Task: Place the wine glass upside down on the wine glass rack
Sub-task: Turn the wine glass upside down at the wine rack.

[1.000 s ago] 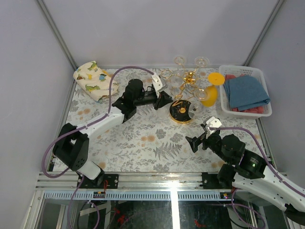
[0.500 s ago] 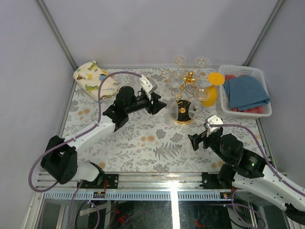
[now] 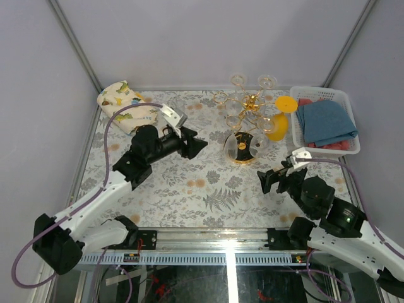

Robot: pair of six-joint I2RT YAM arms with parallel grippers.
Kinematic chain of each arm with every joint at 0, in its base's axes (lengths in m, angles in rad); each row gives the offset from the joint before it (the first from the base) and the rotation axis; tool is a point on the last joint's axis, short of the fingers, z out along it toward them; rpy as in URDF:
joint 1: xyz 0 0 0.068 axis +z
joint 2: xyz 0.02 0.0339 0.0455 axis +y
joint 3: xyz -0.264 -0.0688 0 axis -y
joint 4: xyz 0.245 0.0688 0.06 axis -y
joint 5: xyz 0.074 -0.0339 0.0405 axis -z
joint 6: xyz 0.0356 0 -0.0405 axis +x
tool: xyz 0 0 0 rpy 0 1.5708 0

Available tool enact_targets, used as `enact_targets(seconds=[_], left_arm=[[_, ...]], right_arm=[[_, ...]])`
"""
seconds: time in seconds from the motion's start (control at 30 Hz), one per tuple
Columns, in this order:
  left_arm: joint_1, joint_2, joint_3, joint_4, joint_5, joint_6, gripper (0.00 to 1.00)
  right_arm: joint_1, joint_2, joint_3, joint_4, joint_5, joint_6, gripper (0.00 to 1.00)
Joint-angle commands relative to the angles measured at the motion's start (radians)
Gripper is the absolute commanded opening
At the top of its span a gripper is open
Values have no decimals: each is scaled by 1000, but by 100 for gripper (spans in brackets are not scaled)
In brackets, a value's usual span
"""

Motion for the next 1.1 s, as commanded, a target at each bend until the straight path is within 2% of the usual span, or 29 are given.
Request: enact_targets(seconds=[0.0,0.1,0.2,0.3,0.47,0.67,0.77,0.9,1.07], left_arm=[[-4,-90,-22,-136,-43,-71,58],[-3,-148,-26,-225,-84,-78,60],[-4,-196,-18,-318,-153,-74,62],[-1,-226,-7,-381,-214,-67,65],[-1,-239,3,-447,-246,-51,66],[-1,-252,-5,-482,-278,-40,67],[-2,-259,-12,-485,-293,-45,67],[0,-270,-18,-493,-313,-51,68],[3,-282,-25,-496,-327,-57,69]], right_arm=[[-2,57,208,-108,104,136,100],[-3,124,331,-196,170,177,100],[-1,152,387,-172,213,169,100],[-2,259,483,-219,269,186,100],[-4,449,635,-278,311,185,99],[-13,620,800,-273,317,139,99],[-87,690,889,-267,227,125,99],[-289,777,955,-259,-46,134,99],[-388,878,1031,-249,-181,155,99]])
